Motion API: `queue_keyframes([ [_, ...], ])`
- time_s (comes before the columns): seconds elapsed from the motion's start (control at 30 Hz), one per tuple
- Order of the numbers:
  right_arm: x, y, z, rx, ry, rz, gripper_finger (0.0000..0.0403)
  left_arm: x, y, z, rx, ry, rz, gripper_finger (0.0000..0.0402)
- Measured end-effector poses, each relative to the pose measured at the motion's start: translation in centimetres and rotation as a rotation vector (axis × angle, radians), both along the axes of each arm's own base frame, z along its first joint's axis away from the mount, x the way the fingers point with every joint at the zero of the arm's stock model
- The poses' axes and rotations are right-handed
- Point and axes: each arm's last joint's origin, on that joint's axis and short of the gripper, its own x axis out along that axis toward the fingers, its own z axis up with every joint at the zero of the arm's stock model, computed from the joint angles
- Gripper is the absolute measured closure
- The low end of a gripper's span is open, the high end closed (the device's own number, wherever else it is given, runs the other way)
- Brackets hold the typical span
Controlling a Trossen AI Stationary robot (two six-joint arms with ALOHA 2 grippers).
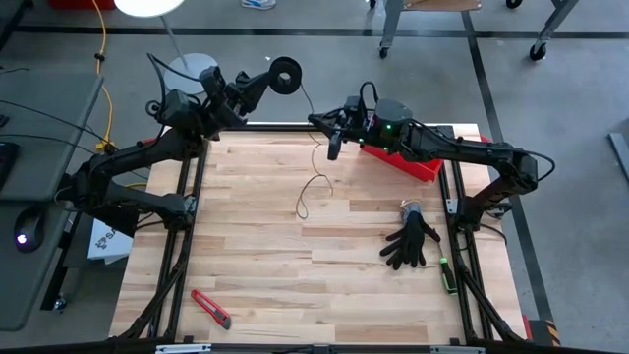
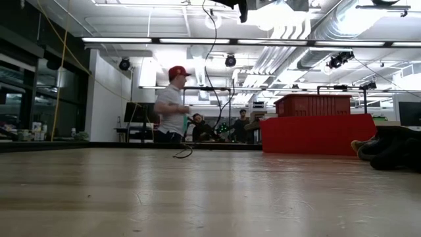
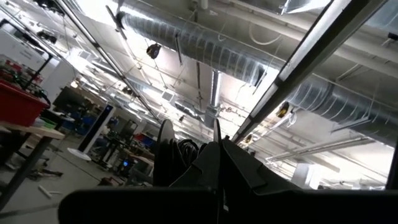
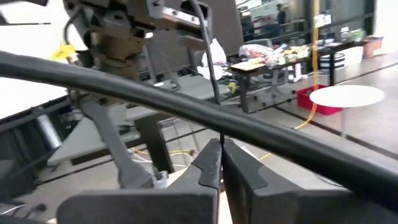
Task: Coil cords
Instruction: Coil the black wire on the spool
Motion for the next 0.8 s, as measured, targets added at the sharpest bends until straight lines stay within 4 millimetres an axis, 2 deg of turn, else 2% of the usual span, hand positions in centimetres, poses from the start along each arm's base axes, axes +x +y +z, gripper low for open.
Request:
queue_keyframes([
  [0.23,0.3,1.2,0.5,0.002,-0.055,0.062,0.0402,0.4,0.4,-0.3,-0.114,-0.035,-0.023,0.0401],
  [0.47,0.6,2.1,1.6,-0.024,-0.199,0.081,0.0402,1.0,0.6,-0.6,-0.326,-0.152,-0.107,0.0401],
  [0.6,2.2,2.1,1.9,-0.026,-0.218,0.109,0.0403,1.9,0.7,-0.3,-0.411,-0.190,-0.205,0.0401],
  [0.8,5.0,2.5,3.8,-0.115,-0.176,0.151,0.0403,3.6,0.8,1.6,-0.421,-0.203,-0.353,0.0401],
])
